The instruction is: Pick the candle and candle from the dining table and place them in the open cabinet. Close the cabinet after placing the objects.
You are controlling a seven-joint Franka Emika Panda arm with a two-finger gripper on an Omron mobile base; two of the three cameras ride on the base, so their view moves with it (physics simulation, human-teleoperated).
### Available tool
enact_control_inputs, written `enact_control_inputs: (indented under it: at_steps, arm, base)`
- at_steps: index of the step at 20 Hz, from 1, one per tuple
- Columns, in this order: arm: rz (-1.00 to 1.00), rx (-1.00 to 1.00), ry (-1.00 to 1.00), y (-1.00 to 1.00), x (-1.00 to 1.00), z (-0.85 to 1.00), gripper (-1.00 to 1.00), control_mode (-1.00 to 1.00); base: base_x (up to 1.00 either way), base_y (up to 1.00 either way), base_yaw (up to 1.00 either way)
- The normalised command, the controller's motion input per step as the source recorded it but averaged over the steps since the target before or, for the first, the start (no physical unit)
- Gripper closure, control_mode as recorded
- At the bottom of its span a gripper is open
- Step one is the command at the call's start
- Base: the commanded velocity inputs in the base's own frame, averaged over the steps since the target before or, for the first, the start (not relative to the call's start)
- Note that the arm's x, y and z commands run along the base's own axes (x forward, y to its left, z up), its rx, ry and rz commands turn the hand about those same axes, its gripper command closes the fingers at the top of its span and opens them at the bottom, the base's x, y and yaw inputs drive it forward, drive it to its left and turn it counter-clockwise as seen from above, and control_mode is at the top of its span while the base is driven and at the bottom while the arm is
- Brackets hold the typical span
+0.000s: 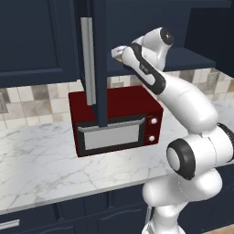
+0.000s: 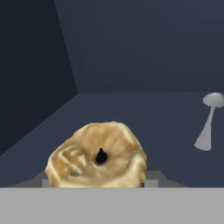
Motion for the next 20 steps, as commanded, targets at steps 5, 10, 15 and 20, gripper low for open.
enact_control_inputs:
  at_steps: [5,10,15,20]
  arm:
    - [0.00,-0.06,0.00,0.26,0.42,-0.16,1.00,-1.00]
    - [0.00,-0.09,0.00,0.21,0.40,-0.21,1.00,-1.00]
    - [0.00,-0.06,0.00,0.06,0.34,-0.17,1.00,-1.00]
    - [0.00,-0.04,0.00,0.05,0.36,-0.15,1.00,-1.00]
  base:
    - [0.00,0.00,0.00]
    - [0.00,0.00,0.00]
    - [0.00,0.00,0.00]
    - [0.00,0.00,0.00]
